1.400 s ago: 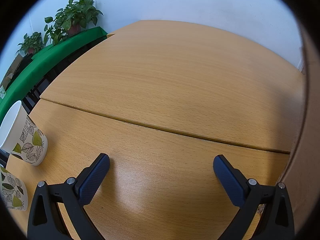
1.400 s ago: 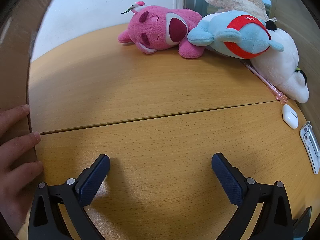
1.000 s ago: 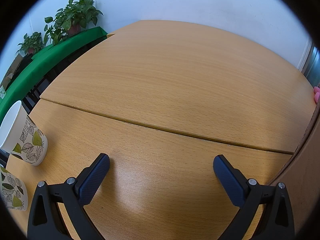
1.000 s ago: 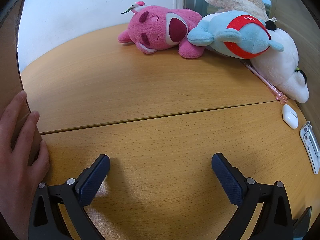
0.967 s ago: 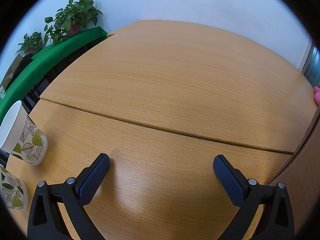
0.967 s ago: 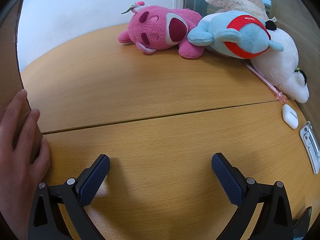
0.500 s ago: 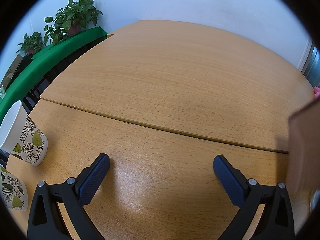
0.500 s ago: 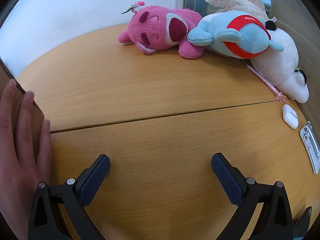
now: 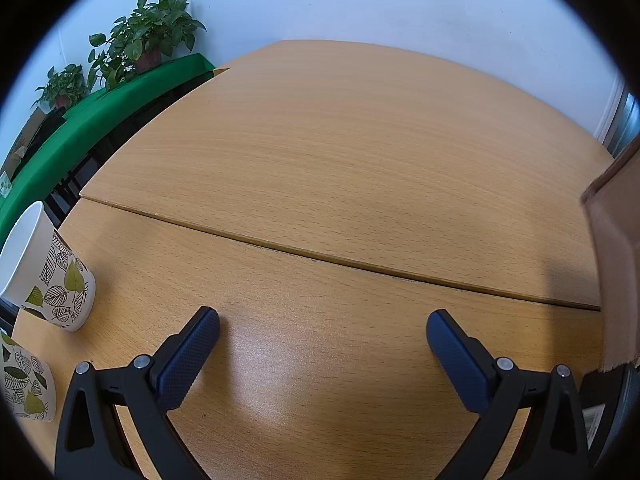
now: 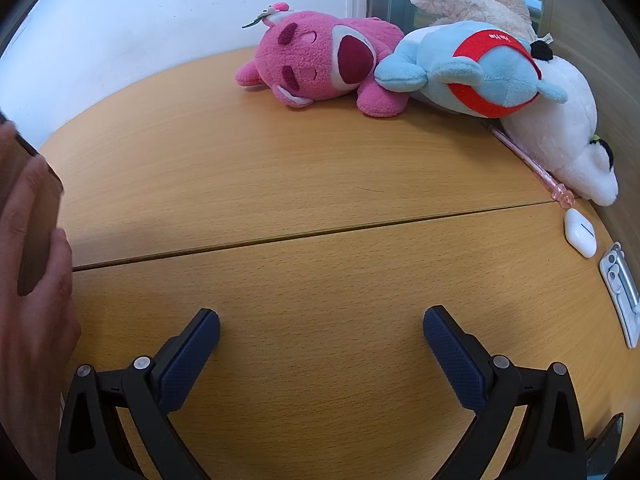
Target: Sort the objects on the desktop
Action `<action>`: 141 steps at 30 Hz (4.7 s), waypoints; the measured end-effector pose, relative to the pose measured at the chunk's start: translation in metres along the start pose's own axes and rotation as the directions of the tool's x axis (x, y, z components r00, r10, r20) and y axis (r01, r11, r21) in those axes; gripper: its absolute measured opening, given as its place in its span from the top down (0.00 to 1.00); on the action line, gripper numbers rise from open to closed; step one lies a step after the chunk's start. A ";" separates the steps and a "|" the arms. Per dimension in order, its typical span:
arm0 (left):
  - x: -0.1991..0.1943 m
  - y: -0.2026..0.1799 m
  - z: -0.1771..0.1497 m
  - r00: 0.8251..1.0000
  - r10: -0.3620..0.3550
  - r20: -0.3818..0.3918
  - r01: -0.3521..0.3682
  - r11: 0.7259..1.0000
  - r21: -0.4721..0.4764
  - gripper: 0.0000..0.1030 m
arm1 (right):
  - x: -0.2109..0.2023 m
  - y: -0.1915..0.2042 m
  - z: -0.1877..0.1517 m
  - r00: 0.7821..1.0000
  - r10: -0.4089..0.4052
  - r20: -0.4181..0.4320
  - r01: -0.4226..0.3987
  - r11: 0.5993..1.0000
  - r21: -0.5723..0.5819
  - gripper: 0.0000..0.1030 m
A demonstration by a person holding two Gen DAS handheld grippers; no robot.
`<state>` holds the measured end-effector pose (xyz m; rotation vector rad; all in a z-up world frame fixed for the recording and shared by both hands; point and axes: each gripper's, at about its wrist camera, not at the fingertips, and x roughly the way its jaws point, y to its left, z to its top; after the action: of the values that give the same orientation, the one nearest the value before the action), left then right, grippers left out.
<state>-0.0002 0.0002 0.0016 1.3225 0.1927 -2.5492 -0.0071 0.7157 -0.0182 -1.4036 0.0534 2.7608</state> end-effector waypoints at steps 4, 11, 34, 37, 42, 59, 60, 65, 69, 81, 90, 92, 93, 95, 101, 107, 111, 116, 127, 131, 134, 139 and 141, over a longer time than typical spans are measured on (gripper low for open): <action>-0.001 0.000 0.001 1.000 0.001 -0.001 -0.001 1.000 0.000 0.00 | 0.000 0.000 0.000 1.000 0.000 0.000 0.000 1.000 0.000 0.00; 0.000 0.000 0.000 1.000 0.001 -0.001 -0.001 1.000 0.001 0.00 | 0.000 0.000 -0.001 1.000 0.000 0.001 0.000 1.000 0.000 0.00; -0.001 0.000 0.001 1.000 -0.003 0.000 0.003 1.000 -0.003 0.00 | 0.005 -0.002 0.012 1.000 0.001 0.001 -0.001 1.000 0.001 0.00; -0.001 0.000 0.001 1.000 -0.004 0.000 0.004 1.000 -0.003 0.00 | 0.005 -0.002 0.012 1.000 0.002 0.001 -0.002 1.000 0.001 0.00; -0.001 0.000 0.001 1.000 -0.006 0.001 0.006 1.000 -0.004 0.00 | 0.005 -0.002 0.012 1.000 0.002 0.001 -0.002 1.000 0.001 0.00; -0.001 0.000 0.001 1.000 -0.008 0.001 0.008 1.000 -0.006 0.00 | 0.005 -0.002 0.012 1.000 0.002 0.000 -0.002 1.000 0.001 0.00; -0.001 0.000 0.000 1.000 -0.009 0.001 0.009 1.000 -0.007 0.00 | 0.005 -0.002 0.012 1.000 0.002 0.000 -0.002 1.000 0.001 0.00; -0.001 0.000 0.000 1.000 -0.009 0.001 0.009 1.000 -0.007 0.00 | 0.005 -0.002 0.012 1.000 0.002 0.000 -0.002 1.000 0.001 0.00; -0.001 0.000 0.000 1.000 -0.011 0.001 0.011 1.000 -0.008 0.00 | 0.005 -0.002 0.012 1.000 0.002 0.000 -0.002 1.000 0.001 0.00; -0.001 0.000 0.001 1.000 -0.012 0.001 0.012 1.000 -0.009 0.00 | 0.005 -0.002 0.012 1.000 0.002 0.000 -0.002 1.000 0.001 0.00; 0.000 0.000 0.000 1.000 -0.014 0.001 0.014 1.000 -0.010 0.00 | 0.007 -0.002 0.015 1.000 -0.005 0.004 0.005 1.000 -0.004 0.00; -0.001 0.000 0.000 1.000 -0.012 0.001 0.012 1.000 -0.009 0.00 | 0.007 -0.002 0.015 1.000 -0.007 0.005 0.007 1.000 -0.005 0.00; 0.000 0.000 0.000 1.000 -0.013 0.002 0.013 1.000 -0.010 0.00 | 0.007 -0.002 0.015 1.000 -0.006 0.004 0.006 1.000 -0.005 0.00; 0.000 0.000 0.000 1.000 -0.013 0.001 0.013 1.000 -0.010 0.00 | 0.007 -0.002 0.015 1.000 -0.006 0.005 0.006 1.000 -0.005 0.00; -0.001 0.000 0.000 1.000 -0.013 0.002 0.013 1.000 -0.010 0.00 | 0.007 -0.002 0.015 1.000 -0.008 0.005 0.008 1.000 -0.006 0.00; 0.000 0.000 0.000 1.000 -0.014 0.002 0.014 1.000 -0.011 0.00 | 0.007 -0.002 0.015 1.000 -0.008 0.005 0.008 1.000 -0.006 0.00; 0.000 0.000 0.000 1.000 -0.014 0.002 0.014 1.000 -0.011 0.00 | 0.007 -0.002 0.015 1.000 -0.007 0.005 0.007 1.000 -0.005 0.00; -0.001 0.000 0.000 1.000 -0.015 0.002 0.015 1.000 -0.011 0.00 | 0.007 -0.002 0.015 1.000 -0.008 0.005 0.008 1.000 -0.006 0.00; -0.001 0.000 0.000 1.000 -0.015 0.002 0.015 1.000 -0.012 0.00 | 0.007 -0.002 0.015 1.000 -0.009 0.006 0.009 1.000 -0.002 0.00; 0.000 0.000 0.000 1.000 -0.015 0.002 0.015 1.000 -0.011 0.00 | 0.010 0.002 0.016 0.999 -0.054 0.005 0.054 0.997 0.058 0.00; -0.001 0.000 0.000 1.000 -0.014 0.002 0.014 1.000 -0.011 0.00 | 0.008 0.005 0.015 0.998 -0.059 0.004 0.058 0.996 0.068 0.00; -0.018 -0.005 0.002 1.000 -0.025 0.000 0.025 1.000 0.009 0.00 | -0.003 0.013 0.003 0.997 -0.064 -0.032 0.066 0.996 0.066 0.00; -0.039 -0.008 -0.022 0.997 -0.010 0.072 0.006 0.999 0.049 0.00 | -0.018 0.025 -0.013 1.000 -0.026 -0.002 0.026 1.000 0.015 0.00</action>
<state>0.0360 0.0196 0.0212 1.2461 0.1229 -2.6191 0.0130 0.6896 -0.0107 -1.3939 0.0554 2.7323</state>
